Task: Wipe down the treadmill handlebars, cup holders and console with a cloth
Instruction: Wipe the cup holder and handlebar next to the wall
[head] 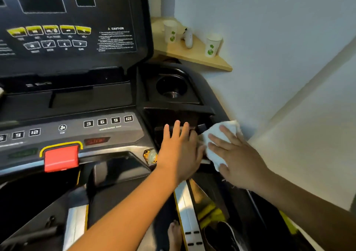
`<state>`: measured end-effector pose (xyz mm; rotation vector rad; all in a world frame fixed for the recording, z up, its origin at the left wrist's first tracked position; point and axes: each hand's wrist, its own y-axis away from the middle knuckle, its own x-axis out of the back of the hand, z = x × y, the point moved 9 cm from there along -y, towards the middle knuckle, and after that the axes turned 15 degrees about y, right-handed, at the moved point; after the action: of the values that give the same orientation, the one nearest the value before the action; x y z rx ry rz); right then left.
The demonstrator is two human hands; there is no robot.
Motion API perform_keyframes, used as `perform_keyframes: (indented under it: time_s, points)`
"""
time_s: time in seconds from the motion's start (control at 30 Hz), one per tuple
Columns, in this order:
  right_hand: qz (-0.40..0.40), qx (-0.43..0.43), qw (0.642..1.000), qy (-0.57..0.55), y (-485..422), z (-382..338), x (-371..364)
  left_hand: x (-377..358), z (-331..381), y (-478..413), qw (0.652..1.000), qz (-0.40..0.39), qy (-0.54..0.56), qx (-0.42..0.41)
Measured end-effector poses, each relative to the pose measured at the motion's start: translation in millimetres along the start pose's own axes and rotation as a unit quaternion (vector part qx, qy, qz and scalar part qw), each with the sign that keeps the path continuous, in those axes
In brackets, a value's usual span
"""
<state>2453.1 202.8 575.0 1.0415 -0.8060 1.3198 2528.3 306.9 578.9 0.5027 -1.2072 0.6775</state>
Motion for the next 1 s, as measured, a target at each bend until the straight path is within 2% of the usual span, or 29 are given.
perform_keyframes:
  time_s: [0.1,0.23,0.37,0.47,0.73,0.93,1.0]
  points:
    - [-0.053,-0.038,0.996,0.058,-40,2,2,0,15,12,0.997,-0.024,-0.061,-0.049]
    - [-0.012,-0.034,0.997,0.064,-51,-3,2,6,15,11,0.999,-0.006,-0.031,-0.037]
    - [0.008,-0.104,0.995,0.013,-2,2,-8,-1,11,8,1.000,0.007,-0.004,-0.023]
    - [0.026,-0.114,0.992,-0.047,22,2,-12,-9,10,6,0.999,0.011,-0.002,-0.032]
    - [0.060,-0.157,0.980,-0.106,-36,33,-18,-7,13,4,0.997,0.021,-0.009,-0.068]
    - [0.105,-0.235,0.945,-0.202,6,32,-6,-4,14,4,0.997,0.033,0.012,-0.067]
    - [0.071,-0.251,0.939,-0.224,38,30,-14,-4,13,2,0.997,0.036,0.017,-0.061]
